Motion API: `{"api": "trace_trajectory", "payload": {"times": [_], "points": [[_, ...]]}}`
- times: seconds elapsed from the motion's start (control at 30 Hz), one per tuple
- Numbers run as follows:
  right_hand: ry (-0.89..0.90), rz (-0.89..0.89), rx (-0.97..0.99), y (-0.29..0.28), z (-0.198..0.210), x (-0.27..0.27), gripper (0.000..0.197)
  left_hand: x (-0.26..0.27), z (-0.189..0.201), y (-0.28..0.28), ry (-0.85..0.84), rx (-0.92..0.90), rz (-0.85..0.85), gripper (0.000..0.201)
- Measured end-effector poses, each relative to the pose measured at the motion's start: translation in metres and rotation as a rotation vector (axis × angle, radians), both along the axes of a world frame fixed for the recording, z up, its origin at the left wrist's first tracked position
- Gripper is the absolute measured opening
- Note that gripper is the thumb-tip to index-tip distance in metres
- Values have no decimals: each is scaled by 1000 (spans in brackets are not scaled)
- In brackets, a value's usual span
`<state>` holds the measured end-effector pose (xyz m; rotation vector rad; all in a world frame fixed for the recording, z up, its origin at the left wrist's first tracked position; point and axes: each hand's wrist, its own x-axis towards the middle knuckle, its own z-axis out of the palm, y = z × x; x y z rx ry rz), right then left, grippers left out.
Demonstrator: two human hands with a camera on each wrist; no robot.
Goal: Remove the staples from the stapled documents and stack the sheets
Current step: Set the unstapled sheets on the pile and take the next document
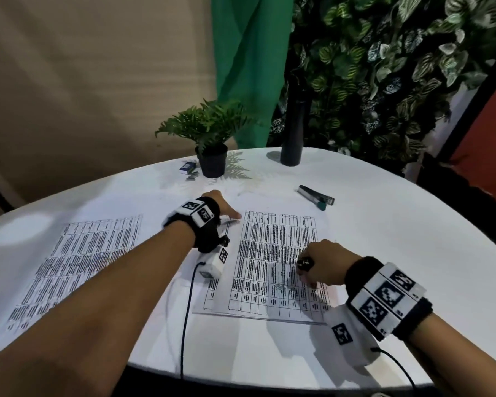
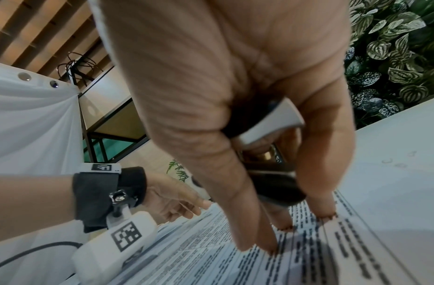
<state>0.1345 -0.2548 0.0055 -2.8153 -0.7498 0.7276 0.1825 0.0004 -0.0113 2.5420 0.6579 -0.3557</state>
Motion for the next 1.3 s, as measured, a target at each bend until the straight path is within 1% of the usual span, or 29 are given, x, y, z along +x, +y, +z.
{"api": "trace_trajectory", "payload": {"times": [0.13, 0.23, 0.27, 0.3, 0.33, 0.37, 0.4, 0.47, 0.53, 0.63, 0.67, 0.7, 0.73, 0.8, 0.83, 0.93, 1.0, 1.1, 1.17, 1.23, 1.3], "points": [[-11, 5, 2, -2, -2, 2, 19, 6, -6, -13, 43, -108, 33, 61], [-8, 16, -4, 0, -3, 4, 19, 5, -4, -18, 48, -112, 39, 64], [-6, 17, -4, 1, -3, 4, 19, 5, -4, -19, 36, -127, 42, 61], [-11, 15, -5, 1, -3, 4, 20, 3, -4, -20, 19, -138, 34, 51], [-16, 13, -4, 1, -4, 5, 20, 4, -7, -18, -15, -143, 40, 39], [-14, 9, 3, 1, -4, 5, 21, 4, -8, -17, -53, -152, 54, 31], [-1, -2, 22, -1, -4, 7, 21, 3, -10, -15, -87, -154, 58, 31], [41, -72, 120, -5, -4, 12, 21, -3, -11, -10, -204, -240, 80, 24], [52, -222, 294, -12, -2, 21, 21, -11, -11, -6, -364, -337, 123, 21], [29, -504, 616, -20, 3, 40, 24, -28, -2, -1, -581, -433, 114, 21], [44, -577, 712, -20, 6, 46, 19, -33, 1, 0, -639, -461, 111, 21], [79, -630, 806, -20, 10, 51, 10, -37, 5, 3, -689, -492, 104, 19], [129, -667, 895, -18, 14, 54, 11, -42, 10, 4, -745, -531, 91, 17], [246, -729, 1062, -15, 22, 60, 19, -51, 22, 4, -810, -608, 90, 14], [296, -750, 1114, -14, 27, 61, 19, -55, 28, 4, -827, -640, 89, 16], [365, -776, 1162, -11, 40, 63, 13, -64, 44, 2, -899, -734, 52, 35], [332, -778, 1166, -12, 47, 62, 12, -70, 53, -1, -931, -787, 38, 33], [263, -746, 1195, -16, 57, 58, 23, -80, 65, -5, -970, -810, -12, 20], [236, -731, 1214, -18, 61, 55, 29, -83, 68, -6, -1007, -777, -35, 25], [229, -718, 1223, -19, 65, 50, 29, -85, 68, -6, -1075, -767, -9, 32], [231, -701, 1229, -21, 67, 47, 24, -85, 65, -3, -1132, -736, 82, 36]]}}
